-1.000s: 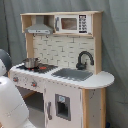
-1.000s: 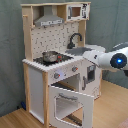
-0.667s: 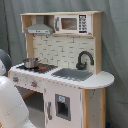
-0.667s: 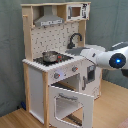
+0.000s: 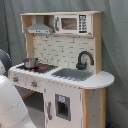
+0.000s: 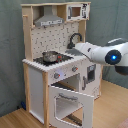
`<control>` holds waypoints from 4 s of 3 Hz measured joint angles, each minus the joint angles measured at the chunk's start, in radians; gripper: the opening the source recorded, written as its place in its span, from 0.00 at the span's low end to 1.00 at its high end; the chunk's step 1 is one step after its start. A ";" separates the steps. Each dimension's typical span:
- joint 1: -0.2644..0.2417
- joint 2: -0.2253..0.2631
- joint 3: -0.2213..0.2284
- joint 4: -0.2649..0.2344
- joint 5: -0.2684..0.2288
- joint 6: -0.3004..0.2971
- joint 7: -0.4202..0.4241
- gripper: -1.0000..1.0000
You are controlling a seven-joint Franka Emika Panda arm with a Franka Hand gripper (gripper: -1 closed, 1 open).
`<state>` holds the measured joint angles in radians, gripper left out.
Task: Play with the kitchen
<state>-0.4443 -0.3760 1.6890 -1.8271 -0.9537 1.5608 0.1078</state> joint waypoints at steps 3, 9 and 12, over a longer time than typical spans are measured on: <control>-0.220 -0.023 0.096 0.199 -0.007 0.106 0.015 1.00; -0.574 -0.023 0.228 0.422 0.442 0.278 -0.034 1.00; -0.698 -0.023 0.264 0.495 0.676 0.256 -0.261 1.00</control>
<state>-1.1420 -0.3990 1.9527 -1.3317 -0.2774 1.8163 -0.1528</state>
